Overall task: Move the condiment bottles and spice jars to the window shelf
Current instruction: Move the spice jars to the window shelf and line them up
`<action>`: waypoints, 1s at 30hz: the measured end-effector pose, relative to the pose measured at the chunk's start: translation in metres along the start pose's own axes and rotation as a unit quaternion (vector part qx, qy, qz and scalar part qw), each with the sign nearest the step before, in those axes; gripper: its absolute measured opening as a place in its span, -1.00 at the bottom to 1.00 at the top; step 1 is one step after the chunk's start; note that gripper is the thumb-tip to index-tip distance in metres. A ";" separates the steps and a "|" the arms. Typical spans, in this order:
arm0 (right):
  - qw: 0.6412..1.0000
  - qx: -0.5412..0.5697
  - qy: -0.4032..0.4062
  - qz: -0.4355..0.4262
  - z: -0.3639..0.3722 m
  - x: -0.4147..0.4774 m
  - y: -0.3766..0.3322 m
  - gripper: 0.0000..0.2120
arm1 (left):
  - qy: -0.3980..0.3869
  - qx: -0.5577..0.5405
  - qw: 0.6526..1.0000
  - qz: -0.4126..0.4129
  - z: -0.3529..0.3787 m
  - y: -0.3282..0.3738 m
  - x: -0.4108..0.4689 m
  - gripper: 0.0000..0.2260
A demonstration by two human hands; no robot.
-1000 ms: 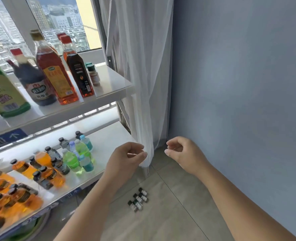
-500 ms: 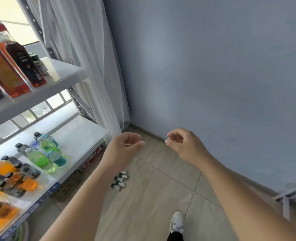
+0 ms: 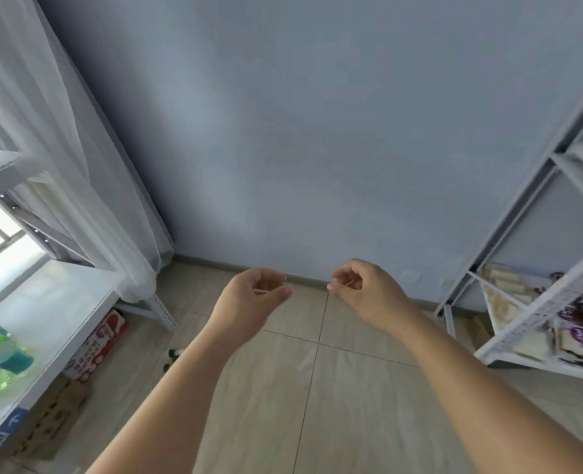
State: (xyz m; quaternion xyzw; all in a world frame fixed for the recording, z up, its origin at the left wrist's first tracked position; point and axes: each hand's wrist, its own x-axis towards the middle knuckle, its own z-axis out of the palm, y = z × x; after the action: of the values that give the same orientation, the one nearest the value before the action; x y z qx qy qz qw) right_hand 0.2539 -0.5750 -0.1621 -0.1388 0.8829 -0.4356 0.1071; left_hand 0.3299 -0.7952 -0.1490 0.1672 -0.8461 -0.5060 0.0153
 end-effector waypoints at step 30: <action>0.966 0.030 0.202 0.156 -0.365 -0.210 0.285 -0.79 | -0.248 0.026 0.959 0.137 0.439 0.249 -0.070 -0.92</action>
State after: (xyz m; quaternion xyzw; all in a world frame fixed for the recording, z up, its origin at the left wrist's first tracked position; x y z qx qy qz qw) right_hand 0.2945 -0.0680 -0.1574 0.0949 0.8836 -0.4585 -0.0032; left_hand 0.2434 -0.2928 -0.1388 -0.0807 -0.8510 -0.5023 -0.1305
